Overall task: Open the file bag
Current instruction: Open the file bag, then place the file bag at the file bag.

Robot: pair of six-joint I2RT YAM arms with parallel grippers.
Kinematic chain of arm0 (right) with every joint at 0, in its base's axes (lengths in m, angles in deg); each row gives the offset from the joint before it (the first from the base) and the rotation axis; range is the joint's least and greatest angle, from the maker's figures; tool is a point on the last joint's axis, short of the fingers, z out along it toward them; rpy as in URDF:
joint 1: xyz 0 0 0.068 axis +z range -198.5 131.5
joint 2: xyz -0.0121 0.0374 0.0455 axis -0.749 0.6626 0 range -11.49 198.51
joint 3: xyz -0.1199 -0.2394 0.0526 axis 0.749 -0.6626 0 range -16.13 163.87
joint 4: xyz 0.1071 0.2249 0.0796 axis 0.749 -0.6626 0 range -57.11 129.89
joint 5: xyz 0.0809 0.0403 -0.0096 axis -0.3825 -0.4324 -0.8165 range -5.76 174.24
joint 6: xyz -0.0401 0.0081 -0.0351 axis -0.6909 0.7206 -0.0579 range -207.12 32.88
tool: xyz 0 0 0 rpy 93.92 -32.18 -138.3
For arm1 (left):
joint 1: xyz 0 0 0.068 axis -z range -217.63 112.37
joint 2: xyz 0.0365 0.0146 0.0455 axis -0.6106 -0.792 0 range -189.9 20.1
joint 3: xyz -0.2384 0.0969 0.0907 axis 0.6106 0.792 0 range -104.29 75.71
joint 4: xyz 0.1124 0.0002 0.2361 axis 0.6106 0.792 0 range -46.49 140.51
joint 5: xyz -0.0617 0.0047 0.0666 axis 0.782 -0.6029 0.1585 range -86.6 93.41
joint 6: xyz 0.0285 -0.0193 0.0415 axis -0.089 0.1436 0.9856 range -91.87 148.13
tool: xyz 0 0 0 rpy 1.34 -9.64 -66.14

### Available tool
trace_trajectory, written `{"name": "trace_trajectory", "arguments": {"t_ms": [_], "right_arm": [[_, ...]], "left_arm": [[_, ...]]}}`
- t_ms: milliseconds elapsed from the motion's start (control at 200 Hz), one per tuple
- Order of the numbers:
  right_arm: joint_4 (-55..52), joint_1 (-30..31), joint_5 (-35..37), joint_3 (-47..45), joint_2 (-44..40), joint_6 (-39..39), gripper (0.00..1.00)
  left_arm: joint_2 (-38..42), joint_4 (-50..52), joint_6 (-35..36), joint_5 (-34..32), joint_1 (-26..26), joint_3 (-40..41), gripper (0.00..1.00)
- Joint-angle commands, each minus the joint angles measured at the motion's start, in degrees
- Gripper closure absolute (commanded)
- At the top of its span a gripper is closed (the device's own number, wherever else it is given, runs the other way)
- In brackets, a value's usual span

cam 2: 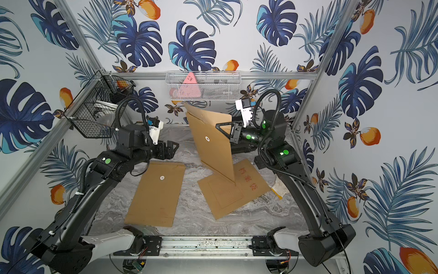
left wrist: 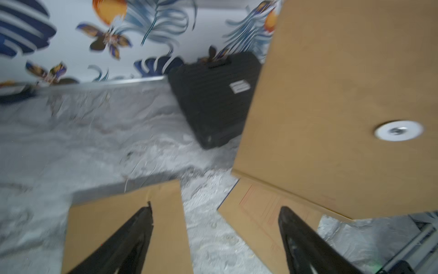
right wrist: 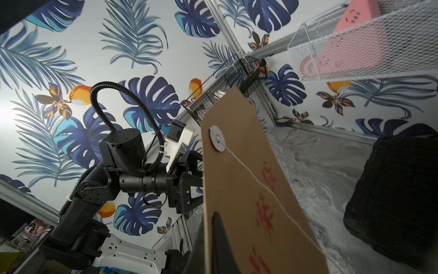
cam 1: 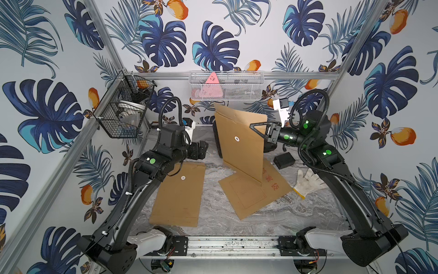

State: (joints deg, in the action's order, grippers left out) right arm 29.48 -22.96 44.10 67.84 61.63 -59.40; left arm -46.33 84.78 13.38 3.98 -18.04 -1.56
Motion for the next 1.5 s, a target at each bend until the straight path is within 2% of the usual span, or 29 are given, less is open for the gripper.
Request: {"name": "trace_trajectory", "arguments": {"t_ms": [0, 125, 225, 325, 480, 600, 781, 881, 966, 1031, 1261, 1351, 1496], "right_arm": [[-1.60, 2.94, 6.21, -1.34, -1.36, -3.03, 1.00], [-0.38, 4.88, 8.67, -3.32, -3.26, -2.89, 1.00], [0.50, 6.07, 6.61, -3.98, -3.38, -2.09, 1.00], [0.07, 8.57, 5.51, -4.39, -3.16, -2.58, 1.00], [3.50, 13.73, 6.03, -6.13, -3.42, -1.55, 1.00], [7.47, 18.88, 6.04, -5.92, -2.67, 0.25, 1.00], [19.22, 24.87, 6.36, -9.47, -3.38, 6.99, 1.00], [25.19, 24.95, 12.09, -15.83, -4.85, 12.86, 1.00], [24.17, 24.87, 18.75, -21.01, -4.63, 15.47, 1.00], [26.27, 24.41, 20.58, -24.61, -2.59, 16.66, 1.00], [36.80, 16.47, 18.23, -32.04, 9.98, 20.57, 1.00], [36.20, 13.62, 17.07, -32.03, 12.00, 18.84, 1.00], [34.80, 11.40, 13.44, -31.24, 14.52, 16.30, 1.00]], "left_arm": [[2.41, 1.71, -5.68, -7.17, -0.67, 6.46, 0.19], [1.44, 1.35, -6.57, -5.46, -3.02, 12.94, 0.28], [-1.68, 0.06, -6.39, -1.74, -6.23, 15.30, 0.38], [-5.09, -2.09, -6.53, 3.37, -10.65, 16.35, 0.42], [-9.06, -5.64, -7.62, 10.03, -19.49, 16.06, 0.43], [-10.10, -5.70, -8.67, 12.86, -26.45, 12.08, 0.40], [-8.75, -2.52, -8.40, 12.35, -32.47, 4.60, 0.36], [-7.54, -1.13, -7.94, 11.71, -33.92, 2.71, 0.35], [-6.50, -1.35, -8.48, 11.79, -34.01, 3.15, 0.35], [-5.77, -1.88, -8.76, 11.99, -34.07, 3.90, 0.35], [-5.73, -1.21, -8.41, 13.59, -34.09, 6.25, 0.37], [-5.89, -0.52, -8.22, 15.35, -34.01, 8.78, 0.39], [-7.84, 0.54, -7.39, 15.17, -34.01, 14.89, 0.51]]}}
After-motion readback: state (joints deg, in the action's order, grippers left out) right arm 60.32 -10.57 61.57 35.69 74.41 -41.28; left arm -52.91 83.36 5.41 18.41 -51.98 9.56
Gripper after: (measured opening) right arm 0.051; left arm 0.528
